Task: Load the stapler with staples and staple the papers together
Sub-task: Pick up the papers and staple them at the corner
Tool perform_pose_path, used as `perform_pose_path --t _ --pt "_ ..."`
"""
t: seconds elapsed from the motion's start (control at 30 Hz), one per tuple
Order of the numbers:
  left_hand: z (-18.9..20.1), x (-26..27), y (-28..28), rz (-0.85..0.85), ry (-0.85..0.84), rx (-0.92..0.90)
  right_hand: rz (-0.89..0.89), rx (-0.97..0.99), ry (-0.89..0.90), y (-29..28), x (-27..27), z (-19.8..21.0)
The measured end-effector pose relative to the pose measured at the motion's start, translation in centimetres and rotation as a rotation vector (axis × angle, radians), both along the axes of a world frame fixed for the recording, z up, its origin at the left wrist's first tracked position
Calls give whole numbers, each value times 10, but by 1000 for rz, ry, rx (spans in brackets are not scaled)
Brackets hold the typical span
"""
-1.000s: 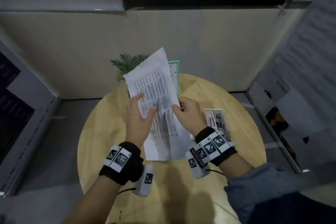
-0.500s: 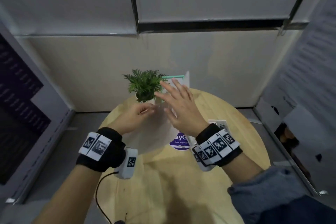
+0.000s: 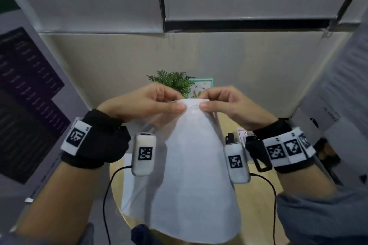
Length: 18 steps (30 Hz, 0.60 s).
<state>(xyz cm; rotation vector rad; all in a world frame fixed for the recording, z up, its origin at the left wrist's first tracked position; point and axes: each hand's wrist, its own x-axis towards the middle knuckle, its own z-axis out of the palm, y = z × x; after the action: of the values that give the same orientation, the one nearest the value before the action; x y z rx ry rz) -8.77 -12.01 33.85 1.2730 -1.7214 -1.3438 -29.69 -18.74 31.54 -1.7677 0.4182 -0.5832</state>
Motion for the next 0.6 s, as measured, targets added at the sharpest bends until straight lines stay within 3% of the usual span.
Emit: perform_pose_path --t 0.23,0.6 --pt "12 -9 8 -9 193 8 16 43 -158 10 -7 14" --pt "6 -13 -4 -56 16 -60 -168 -31 -62 16 3 7"
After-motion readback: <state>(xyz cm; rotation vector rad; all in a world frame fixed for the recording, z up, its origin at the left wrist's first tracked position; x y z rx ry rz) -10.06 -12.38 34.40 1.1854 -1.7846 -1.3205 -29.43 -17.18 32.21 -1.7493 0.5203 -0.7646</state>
